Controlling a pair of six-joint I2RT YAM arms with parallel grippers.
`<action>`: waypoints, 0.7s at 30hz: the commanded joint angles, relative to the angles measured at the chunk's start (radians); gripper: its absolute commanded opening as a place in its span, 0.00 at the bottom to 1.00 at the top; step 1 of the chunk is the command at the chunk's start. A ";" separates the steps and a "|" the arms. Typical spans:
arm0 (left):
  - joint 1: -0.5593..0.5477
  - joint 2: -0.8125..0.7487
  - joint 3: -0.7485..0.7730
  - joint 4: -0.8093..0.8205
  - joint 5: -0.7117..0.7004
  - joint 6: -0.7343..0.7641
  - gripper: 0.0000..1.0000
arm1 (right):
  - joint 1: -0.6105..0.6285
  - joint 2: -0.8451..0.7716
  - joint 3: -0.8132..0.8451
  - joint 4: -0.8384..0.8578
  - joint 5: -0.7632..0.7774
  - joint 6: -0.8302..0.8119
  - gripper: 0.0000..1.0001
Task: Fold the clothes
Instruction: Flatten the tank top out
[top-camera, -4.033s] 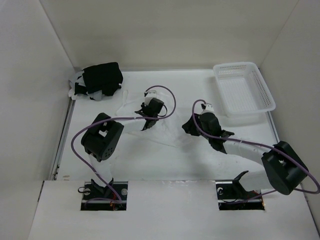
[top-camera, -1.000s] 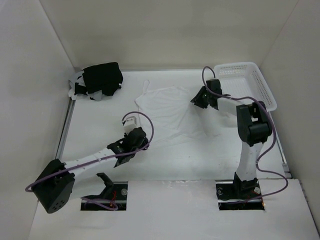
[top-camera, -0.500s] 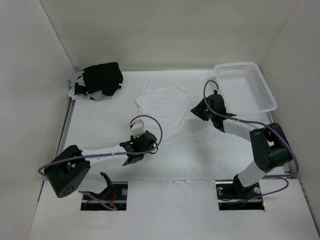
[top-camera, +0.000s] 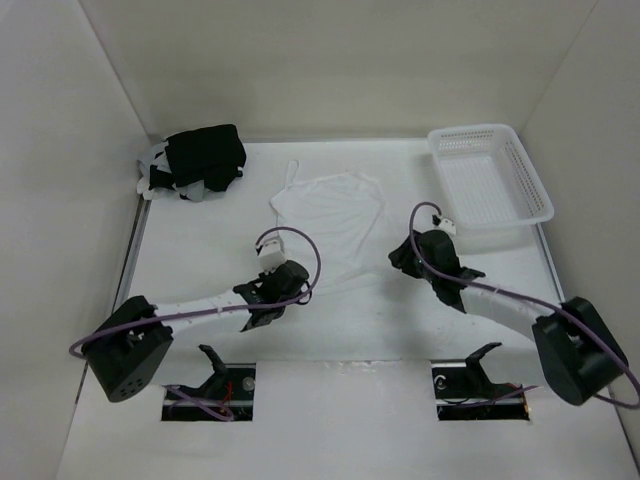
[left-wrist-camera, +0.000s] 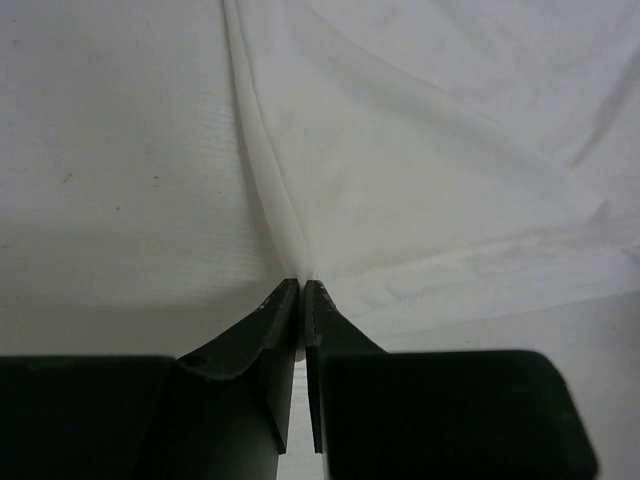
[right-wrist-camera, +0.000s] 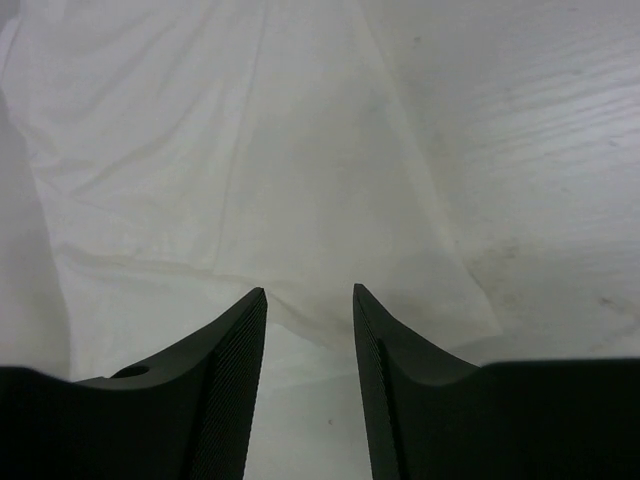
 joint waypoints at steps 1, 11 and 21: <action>0.027 -0.109 -0.054 -0.020 -0.005 -0.025 0.06 | 0.002 -0.127 -0.075 -0.053 0.149 0.046 0.46; 0.108 -0.283 -0.169 0.034 0.067 -0.061 0.06 | 0.016 -0.099 0.000 -0.283 0.140 0.039 0.43; 0.200 -0.395 -0.215 0.046 0.127 -0.026 0.06 | 0.126 -0.023 0.015 -0.322 0.105 0.129 0.41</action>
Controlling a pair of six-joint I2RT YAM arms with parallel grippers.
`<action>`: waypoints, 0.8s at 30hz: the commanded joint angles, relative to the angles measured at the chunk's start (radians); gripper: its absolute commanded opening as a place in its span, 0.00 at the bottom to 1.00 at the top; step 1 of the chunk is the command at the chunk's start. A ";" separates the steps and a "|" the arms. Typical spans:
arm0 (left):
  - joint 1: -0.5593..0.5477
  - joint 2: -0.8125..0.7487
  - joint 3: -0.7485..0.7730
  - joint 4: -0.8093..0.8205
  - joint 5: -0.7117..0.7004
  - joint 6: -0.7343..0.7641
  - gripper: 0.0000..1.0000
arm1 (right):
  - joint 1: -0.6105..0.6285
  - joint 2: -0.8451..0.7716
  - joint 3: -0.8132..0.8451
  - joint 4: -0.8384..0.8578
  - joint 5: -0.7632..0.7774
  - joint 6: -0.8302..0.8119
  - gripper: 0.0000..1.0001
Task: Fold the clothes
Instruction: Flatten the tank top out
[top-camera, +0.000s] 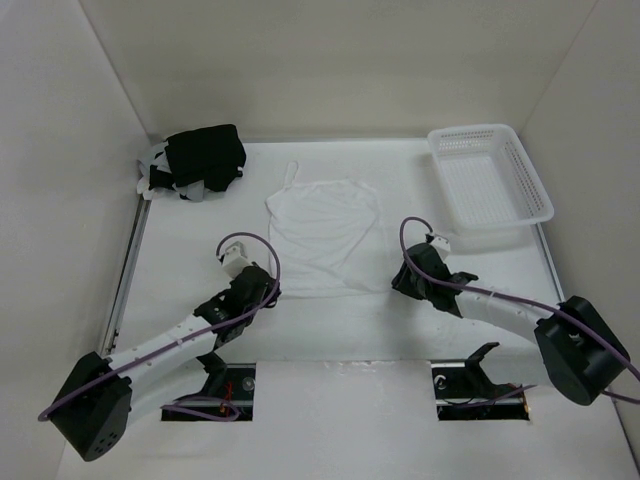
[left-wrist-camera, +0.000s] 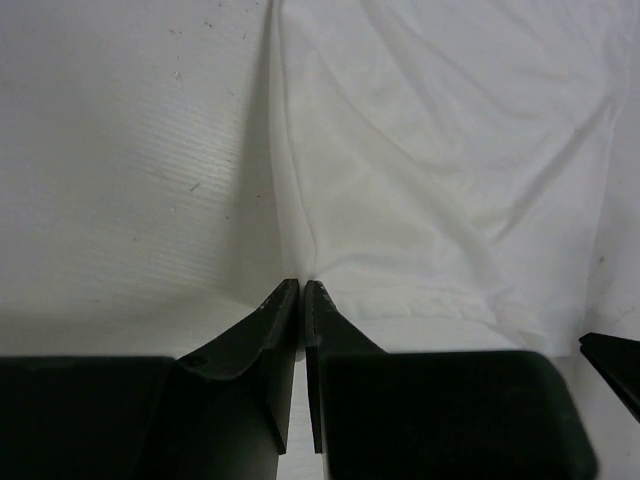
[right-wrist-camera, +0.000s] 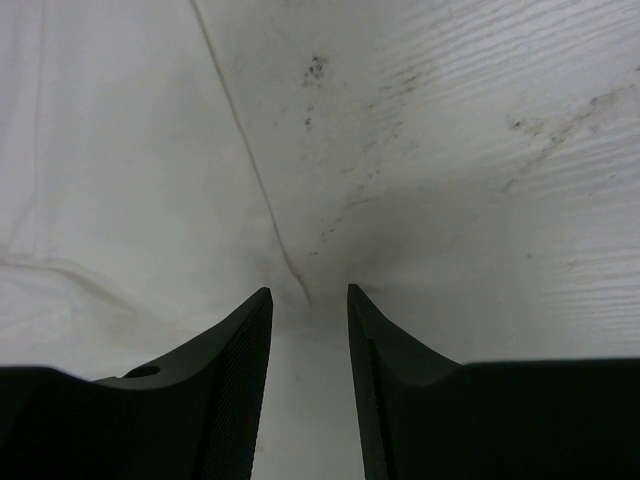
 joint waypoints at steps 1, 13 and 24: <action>0.030 -0.014 -0.012 0.047 0.051 0.027 0.06 | 0.034 0.025 0.033 -0.029 0.005 0.055 0.40; 0.041 -0.016 -0.029 0.081 0.077 0.033 0.06 | 0.066 0.065 0.057 -0.058 0.005 0.061 0.18; 0.035 -0.279 0.395 -0.057 -0.013 0.292 0.00 | 0.150 -0.527 0.344 -0.312 0.281 -0.170 0.00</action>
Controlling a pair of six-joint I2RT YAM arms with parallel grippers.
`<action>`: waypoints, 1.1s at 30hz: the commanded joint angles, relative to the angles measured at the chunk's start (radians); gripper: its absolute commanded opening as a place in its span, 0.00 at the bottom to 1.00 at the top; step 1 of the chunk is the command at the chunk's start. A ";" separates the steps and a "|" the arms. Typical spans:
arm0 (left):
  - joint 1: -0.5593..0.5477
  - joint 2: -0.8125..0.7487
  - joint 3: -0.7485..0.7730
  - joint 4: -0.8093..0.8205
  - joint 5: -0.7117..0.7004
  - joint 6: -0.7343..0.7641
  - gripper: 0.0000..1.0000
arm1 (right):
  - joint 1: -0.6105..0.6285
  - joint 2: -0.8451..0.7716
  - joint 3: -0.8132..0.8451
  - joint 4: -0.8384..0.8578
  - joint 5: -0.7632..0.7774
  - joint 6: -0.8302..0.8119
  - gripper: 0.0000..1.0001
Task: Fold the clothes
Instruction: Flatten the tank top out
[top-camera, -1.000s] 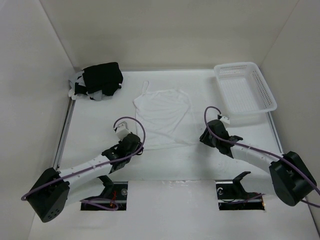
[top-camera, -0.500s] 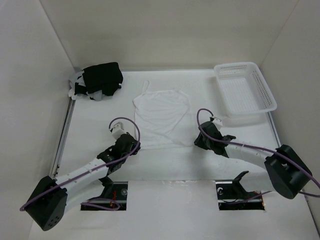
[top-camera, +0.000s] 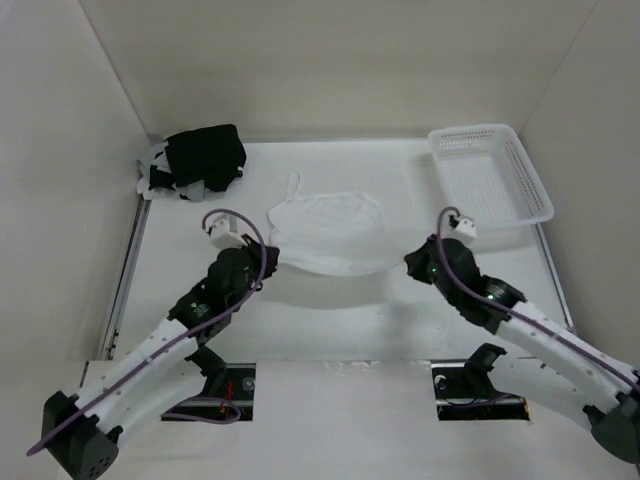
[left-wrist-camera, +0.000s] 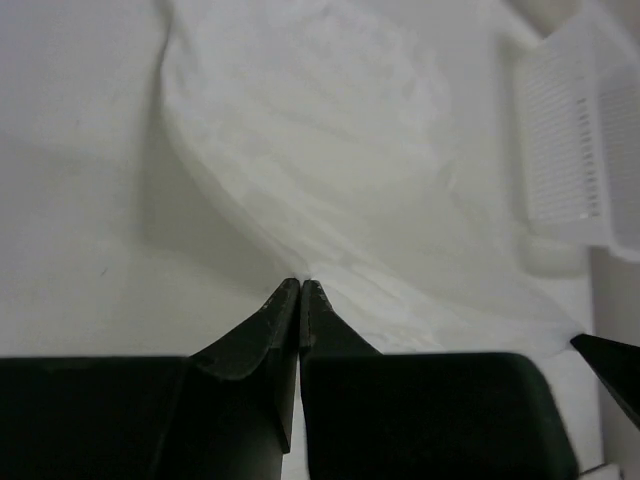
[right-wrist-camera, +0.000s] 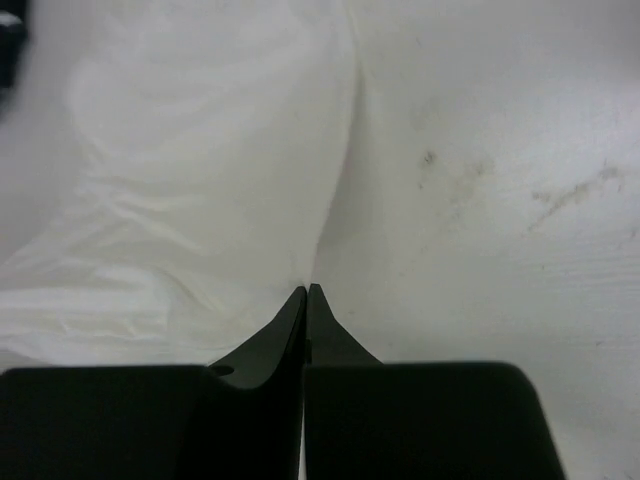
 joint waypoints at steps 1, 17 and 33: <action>-0.017 -0.147 0.328 0.018 -0.105 0.194 0.00 | 0.063 -0.225 0.352 -0.174 0.170 -0.203 0.00; -0.085 -0.023 0.558 0.171 -0.334 0.325 0.03 | -0.053 0.014 0.773 -0.058 -0.127 -0.359 0.00; 0.405 0.684 0.986 0.220 0.118 0.122 0.02 | -0.401 0.772 1.535 -0.116 -0.486 -0.338 0.00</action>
